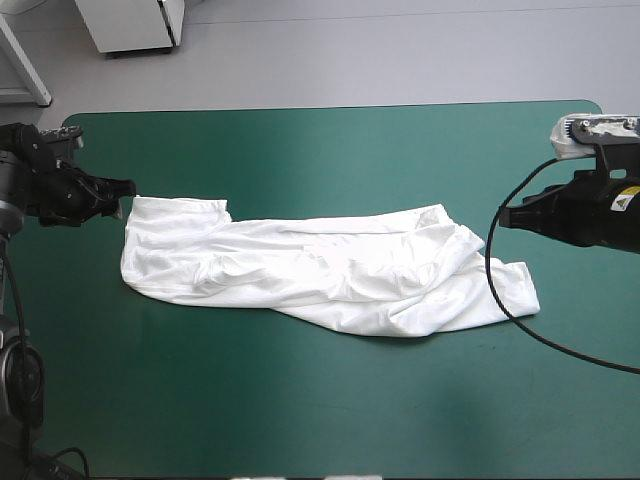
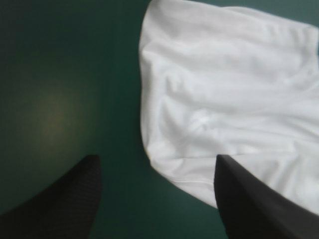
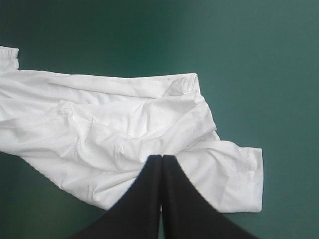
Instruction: Fold the cloth
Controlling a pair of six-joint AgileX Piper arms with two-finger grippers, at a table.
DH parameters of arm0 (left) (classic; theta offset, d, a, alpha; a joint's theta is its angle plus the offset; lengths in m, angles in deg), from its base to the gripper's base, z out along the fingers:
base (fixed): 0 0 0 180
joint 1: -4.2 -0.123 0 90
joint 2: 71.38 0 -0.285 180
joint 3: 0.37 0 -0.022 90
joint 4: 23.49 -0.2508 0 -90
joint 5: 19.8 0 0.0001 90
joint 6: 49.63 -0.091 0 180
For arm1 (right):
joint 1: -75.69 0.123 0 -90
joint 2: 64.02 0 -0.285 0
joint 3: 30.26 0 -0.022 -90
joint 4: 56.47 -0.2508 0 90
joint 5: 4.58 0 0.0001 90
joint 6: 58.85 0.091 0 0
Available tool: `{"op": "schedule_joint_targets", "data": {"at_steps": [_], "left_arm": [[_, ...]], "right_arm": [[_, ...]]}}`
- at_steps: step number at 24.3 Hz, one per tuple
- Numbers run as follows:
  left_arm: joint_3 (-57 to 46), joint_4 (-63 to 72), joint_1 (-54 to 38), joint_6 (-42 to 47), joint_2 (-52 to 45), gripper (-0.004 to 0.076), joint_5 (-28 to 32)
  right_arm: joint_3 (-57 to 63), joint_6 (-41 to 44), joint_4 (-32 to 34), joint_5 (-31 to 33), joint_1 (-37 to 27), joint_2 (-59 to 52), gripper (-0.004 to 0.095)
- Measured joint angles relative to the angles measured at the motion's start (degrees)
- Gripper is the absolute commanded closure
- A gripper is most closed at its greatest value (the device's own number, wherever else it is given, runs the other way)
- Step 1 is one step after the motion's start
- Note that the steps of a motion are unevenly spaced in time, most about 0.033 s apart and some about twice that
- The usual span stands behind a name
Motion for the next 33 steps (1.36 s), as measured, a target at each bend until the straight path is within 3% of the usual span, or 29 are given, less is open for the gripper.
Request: {"op": "schedule_joint_targets", "data": {"at_steps": [13,21,23,24,25,33], "left_arm": [[0.1,-3.2,-0.1,-0.7,14.0,0.0250,2.3],[3.2,-2.5,1.1,-1.0,23.1,0.0324,6.0],[3.7,-2.9,1.8,-1.1,23.6,0.0453,6.2],[3.9,-2.9,2.0,-0.9,23.7,0.0640,6.1],[4.0,-2.5,2.4,0.1,23.9,0.0741,5.9],[4.0,-3.6,3.0,1.0,23.9,0.0746,6.3]], "right_arm": [[0.0,-0.2,0.0,-0.6,0.0,2.3,0.0925],[0.0,-0.2,0.2,-0.2,0.0,2.7,0.0925],[0.0,-0.2,0.2,0.1,0.0,3.3,0.0925],[0.0,-0.2,0.3,0.3,0.0,3.7,0.0925],[0.0,-0.2,0.3,0.4,0.0,3.9,0.0925],[0.0,1.1,4.1,0.6,0.0,4.0,0.0916]]}}
